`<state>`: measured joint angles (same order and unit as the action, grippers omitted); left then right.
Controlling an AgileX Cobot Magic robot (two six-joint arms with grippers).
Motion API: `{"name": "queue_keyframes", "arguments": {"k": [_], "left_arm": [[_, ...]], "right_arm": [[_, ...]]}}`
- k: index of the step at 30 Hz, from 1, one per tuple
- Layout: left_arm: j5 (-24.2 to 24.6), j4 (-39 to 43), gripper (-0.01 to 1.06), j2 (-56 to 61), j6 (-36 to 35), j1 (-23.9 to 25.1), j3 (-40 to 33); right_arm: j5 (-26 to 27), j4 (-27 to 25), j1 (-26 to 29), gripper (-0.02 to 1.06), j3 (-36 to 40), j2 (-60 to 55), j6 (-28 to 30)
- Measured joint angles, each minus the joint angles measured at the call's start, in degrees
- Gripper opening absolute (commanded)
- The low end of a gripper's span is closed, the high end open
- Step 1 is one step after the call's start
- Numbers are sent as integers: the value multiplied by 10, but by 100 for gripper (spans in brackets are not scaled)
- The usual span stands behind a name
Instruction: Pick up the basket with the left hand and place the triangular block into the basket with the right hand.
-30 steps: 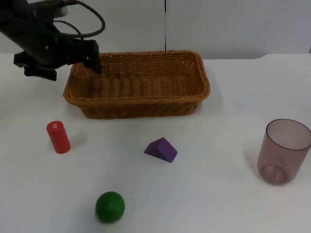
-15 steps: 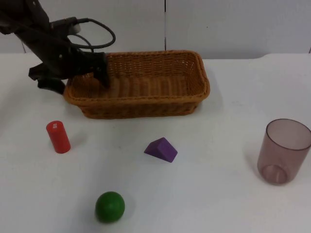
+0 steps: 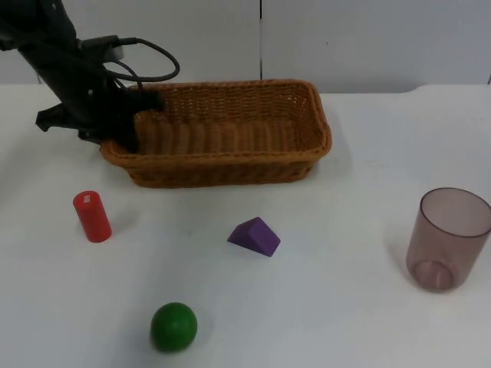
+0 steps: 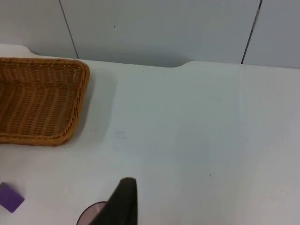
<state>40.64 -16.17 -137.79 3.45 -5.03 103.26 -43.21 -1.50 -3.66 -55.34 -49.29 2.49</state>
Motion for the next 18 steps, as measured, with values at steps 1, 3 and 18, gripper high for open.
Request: {"name": "queue_keyframes", "arguments": {"k": [1,3,18], "left_arm": [[0,-5,0,-2,-9,0,1],[2,-7,0,-2,-14,0,1],[93,-37,0,22,-19,0,2]], "right_arm": [[0,1,0,105,0,0,1],[0,4,0,105,0,0,1],[0,11,0,105,0,0,3]]}}
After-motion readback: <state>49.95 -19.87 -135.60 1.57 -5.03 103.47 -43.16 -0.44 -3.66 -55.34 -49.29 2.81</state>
